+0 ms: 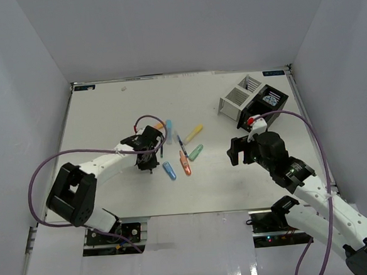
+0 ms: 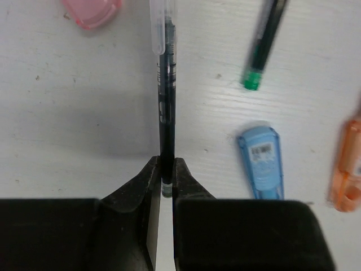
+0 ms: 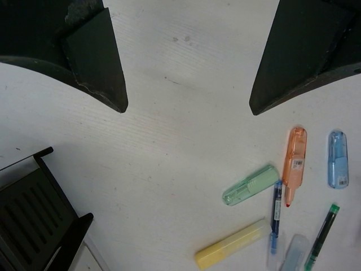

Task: Sort the stationery into containers
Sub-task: Pick up the pen from the center of the board.

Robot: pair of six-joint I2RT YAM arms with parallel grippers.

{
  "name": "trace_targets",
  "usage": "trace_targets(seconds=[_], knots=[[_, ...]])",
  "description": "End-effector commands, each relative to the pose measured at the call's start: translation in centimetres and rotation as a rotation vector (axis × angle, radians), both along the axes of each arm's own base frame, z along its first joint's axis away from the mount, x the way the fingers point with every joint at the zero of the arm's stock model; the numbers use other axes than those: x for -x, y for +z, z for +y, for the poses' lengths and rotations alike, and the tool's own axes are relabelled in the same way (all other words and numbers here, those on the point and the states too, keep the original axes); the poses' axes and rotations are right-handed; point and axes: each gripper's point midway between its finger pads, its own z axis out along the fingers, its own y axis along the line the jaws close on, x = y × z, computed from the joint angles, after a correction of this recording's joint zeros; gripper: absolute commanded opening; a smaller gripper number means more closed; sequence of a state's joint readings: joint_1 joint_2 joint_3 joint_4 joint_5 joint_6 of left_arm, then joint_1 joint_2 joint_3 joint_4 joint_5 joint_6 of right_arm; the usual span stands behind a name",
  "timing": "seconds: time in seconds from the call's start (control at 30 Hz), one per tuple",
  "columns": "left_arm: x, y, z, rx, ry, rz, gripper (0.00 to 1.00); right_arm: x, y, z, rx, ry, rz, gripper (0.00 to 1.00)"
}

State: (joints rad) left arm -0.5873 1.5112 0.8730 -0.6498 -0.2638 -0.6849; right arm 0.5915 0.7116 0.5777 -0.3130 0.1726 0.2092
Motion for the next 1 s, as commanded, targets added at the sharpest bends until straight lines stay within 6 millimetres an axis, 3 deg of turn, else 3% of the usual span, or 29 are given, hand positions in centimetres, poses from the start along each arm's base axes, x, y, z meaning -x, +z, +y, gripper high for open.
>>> trace_targets(seconds=[0.0, 0.17, 0.27, 0.47, 0.7, 0.93, 0.97], knots=[[-3.2, 6.8, -2.3, 0.088, -0.080, -0.251, 0.02, 0.0, 2.3, 1.0, -0.056, 0.039, -0.048, 0.95], [-3.2, 12.2, -5.6, 0.245, -0.297, -0.444, 0.00, 1.2, 5.2, 4.4, -0.190, 0.198, -0.049, 0.96], [-1.5, 14.9, -8.3, 0.369, -0.474, -0.505, 0.00, 1.6, 7.4, 6.4, -0.273, 0.295, -0.068, 0.96], [1.4, 19.7, -11.1, 0.491, -0.743, -0.651, 0.00, 1.7, 11.1, 10.3, -0.402, 0.459, -0.073, 0.98], [3.3, 21.5, -12.2, 0.545, -0.901, -0.692, 0.00, 0.6, 16.9, 13.0, -0.508, 0.557, -0.145, 0.99], [3.9, 21.7, -12.8, 0.573, -0.957, -0.693, 0.00, -1.2, 18.7, 14.8, -0.541, 0.582, -0.155, 1.00], [4.0, 21.7, -12.9, 0.576, -0.964, -0.691, 0.00, -1.3, 18.8, 15.0, -0.546, 0.590, -0.150, 0.96]])
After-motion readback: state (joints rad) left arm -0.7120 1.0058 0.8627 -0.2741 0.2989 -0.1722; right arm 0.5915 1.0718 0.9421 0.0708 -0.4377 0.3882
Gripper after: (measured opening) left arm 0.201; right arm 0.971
